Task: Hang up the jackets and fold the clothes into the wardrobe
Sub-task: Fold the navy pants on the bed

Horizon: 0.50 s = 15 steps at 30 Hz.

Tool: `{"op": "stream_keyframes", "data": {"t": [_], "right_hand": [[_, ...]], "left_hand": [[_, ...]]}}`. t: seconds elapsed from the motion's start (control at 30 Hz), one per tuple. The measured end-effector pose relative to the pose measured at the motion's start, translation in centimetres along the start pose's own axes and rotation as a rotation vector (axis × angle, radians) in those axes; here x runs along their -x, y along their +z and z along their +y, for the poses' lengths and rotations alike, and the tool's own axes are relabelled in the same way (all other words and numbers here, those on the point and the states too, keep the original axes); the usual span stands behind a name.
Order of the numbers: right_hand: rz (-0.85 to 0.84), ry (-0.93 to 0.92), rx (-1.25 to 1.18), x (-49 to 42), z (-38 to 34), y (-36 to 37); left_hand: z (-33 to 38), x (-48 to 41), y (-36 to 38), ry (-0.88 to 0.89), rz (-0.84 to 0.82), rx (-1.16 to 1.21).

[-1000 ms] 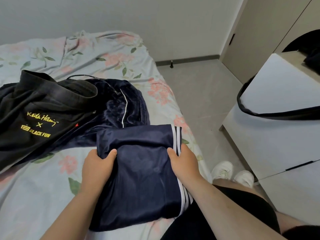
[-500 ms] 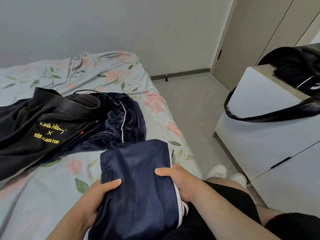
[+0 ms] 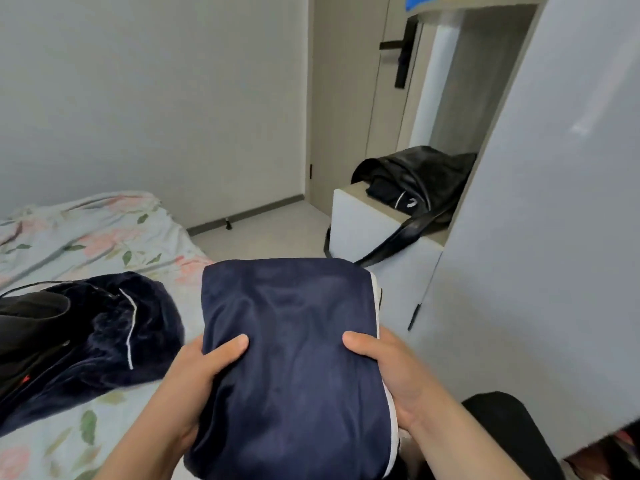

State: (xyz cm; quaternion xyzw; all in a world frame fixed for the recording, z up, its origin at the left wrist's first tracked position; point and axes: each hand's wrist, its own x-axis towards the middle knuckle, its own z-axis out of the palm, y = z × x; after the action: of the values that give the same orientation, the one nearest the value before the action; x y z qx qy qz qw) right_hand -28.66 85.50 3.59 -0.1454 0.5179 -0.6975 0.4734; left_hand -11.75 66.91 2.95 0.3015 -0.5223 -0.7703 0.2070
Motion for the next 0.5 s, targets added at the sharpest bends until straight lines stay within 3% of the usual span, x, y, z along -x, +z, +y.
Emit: {"op": "stream_keyframes", "data": {"t": [0.5], "right_hand": [[0.616, -0.382, 0.002, 14.0, -7.8, -20.2]], "left_hand": [[-3.8, -6.4, 29.9, -0.069, -0.586, -0.268]]}}
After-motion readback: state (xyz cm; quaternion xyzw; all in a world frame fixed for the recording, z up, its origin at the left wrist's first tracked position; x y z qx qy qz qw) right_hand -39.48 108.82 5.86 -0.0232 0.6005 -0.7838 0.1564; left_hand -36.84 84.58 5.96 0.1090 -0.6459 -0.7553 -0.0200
